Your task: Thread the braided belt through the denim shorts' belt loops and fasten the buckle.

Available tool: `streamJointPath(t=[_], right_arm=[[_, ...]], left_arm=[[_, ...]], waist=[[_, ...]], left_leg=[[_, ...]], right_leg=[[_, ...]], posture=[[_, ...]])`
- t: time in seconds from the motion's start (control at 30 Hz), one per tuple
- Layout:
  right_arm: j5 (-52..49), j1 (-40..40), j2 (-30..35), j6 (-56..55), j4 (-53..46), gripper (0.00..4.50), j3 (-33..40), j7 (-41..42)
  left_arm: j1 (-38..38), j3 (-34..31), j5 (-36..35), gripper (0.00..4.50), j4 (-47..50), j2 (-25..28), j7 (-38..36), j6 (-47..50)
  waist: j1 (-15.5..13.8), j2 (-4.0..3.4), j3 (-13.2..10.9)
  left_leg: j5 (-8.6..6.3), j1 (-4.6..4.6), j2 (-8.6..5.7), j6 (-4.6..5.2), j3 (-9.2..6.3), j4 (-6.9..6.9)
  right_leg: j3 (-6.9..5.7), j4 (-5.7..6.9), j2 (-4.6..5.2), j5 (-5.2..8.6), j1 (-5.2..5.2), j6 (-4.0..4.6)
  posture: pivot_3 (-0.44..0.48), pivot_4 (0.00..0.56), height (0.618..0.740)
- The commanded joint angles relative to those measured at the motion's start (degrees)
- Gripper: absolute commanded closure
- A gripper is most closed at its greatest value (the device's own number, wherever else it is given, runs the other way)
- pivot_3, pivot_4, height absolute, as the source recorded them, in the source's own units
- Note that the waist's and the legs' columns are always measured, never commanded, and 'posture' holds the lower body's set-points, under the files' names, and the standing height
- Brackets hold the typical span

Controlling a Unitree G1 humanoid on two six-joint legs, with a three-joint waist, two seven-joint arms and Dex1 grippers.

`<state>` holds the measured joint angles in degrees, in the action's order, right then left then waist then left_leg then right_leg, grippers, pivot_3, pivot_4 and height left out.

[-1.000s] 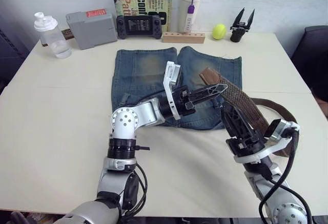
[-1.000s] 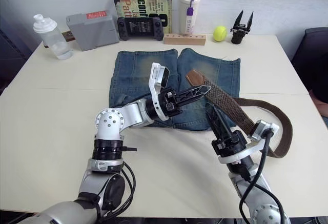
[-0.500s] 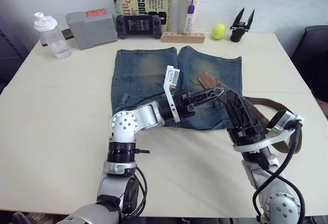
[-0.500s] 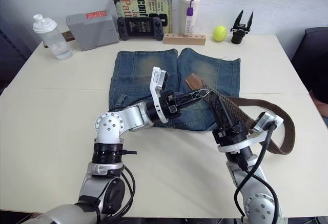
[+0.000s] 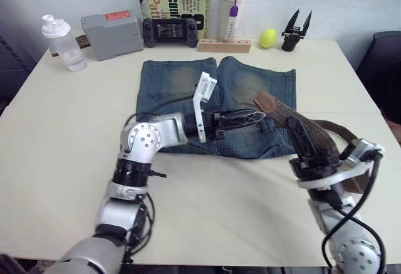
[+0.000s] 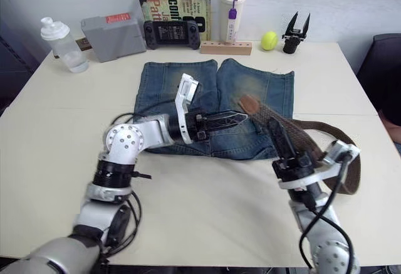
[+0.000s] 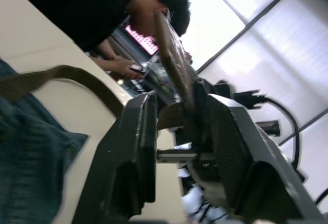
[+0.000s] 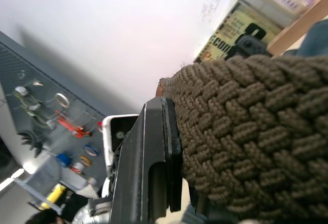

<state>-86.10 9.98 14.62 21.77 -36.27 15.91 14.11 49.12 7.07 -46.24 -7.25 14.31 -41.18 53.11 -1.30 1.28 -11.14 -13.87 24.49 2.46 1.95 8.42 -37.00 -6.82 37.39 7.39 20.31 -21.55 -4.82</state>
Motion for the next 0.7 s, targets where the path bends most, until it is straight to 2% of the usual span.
streamJointPath(t=[0.03, 0.1, 0.23, 0.3, 0.37, 0.5, 0.63, 0.7], right_arm=[[-6.87, 5.07, 10.19, 2.76, -5.37, 4.5, 11.06, 2.1], [-8.34, 8.75, 15.69, 4.05, -6.28, 4.5, 16.54, 3.21], [-10.03, 12.37, 19.8, 3.72, -7.66, 4.5, 21.97, 1.45], [-9.7, 14.82, 19.73, 3.37, -10.18, 4.5, 23.07, -0.18], [-9.18, 16.91, 19.04, 2.96, -12.55, 4.5, 23.32, -1.54], [-8.08, 19.04, 18.26, 1.92, -15.02, 4.5, 22.9, -3.58], [-8.53, 18.85, 18.76, 0.51, -16.18, 4.5, 23.26, -5.51], [-8.79, 18.64, 19.29, 0.18, -16.33, 4.5, 23.9, -6.05]], left_arm=[[4.77, 12.29, 17.79, 0.82, -8.47, 2.49, -12.98, -20.89], [7.24, 15.12, 23.29, 0.02, -14.54, 0.8, -16.67, -29.83], [9.17, 20.21, 34.74, 0.02, -24.09, -2.97, -19.68, -50.44], [10.48, 21.68, 40.39, 0.02, -30.78, -6.28, -16.93, -60.3], [11.48, 21.83, 43.23, 0.02, -35.46, -9.24, -15.2, -66.25], [13.63, 22.77, 50.24, 0.02, -43.14, -12.34, -8.77, -74.93], [15.42, 25.68, 60.59, 0.02, -49.43, -13.61, 5.21, -80.86], [15.32, 27.24, 63.94, 0.02, -50.92, -13.66, 8.15, -81.72]], waist=[[-0.44, -0.14, -0.04], [-0.71, -0.23, -0.05], [-0.65, -0.22, -0.05], [-0.41, -0.23, -0.05], [-0.4, -0.23, -0.04], [-0.14, -0.21, -0.06], [-0.15, -0.2, -0.06], [-0.19, -0.2, -0.06]], left_leg=[[-0.02, 0.01, -0.04, 0.02, 0.01, -0.01], [-0.1, 0.07, -0.25, 0.15, 0.01, -0.01], [-0.37, 0.27, -0.14, 0.62, -0.01, -0.02], [-0.4, 0.36, -0.14, 0.66, 0.0, -0.03], [-0.38, 0.48, -0.15, 0.64, -0.02, -0.09], [-0.37, 0.59, -0.14, 0.64, -0.03, -0.19], [-0.44, 0.59, -0.16, 0.87, -0.05, -0.25], [-0.41, 0.58, -0.16, 0.96, -0.06, -0.26]], right_leg=[[0.0, 0.0, 0.05, 0.0, 0.0, 0.0], [0.01, -0.07, 0.23, -0.01, -0.02, -0.02], [-0.06, -0.55, 0.21, -0.15, 0.03, -0.16], [-0.07, -0.6, 0.21, -0.16, -0.03, -0.18], [-0.14, -0.61, 0.21, -0.16, -0.09, -0.19], [-0.18, -0.6, 0.19, -0.17, -0.16, -0.21], [-0.17, -0.6, 0.22, -0.26, -0.13, -0.39], [-0.14, -0.6, 0.25, -0.35, -0.1, -0.52]], posture=[[0.0, 0.15, 0.709], [0.0, 0.15, 0.709], [0.0, 0.15, 0.709], [0.0, 0.15, 0.709], [0.0, 0.15, 0.709], [0.0, 0.15, 0.709], [0.0, 0.15, 0.709], [0.0, 0.15, 0.709]])
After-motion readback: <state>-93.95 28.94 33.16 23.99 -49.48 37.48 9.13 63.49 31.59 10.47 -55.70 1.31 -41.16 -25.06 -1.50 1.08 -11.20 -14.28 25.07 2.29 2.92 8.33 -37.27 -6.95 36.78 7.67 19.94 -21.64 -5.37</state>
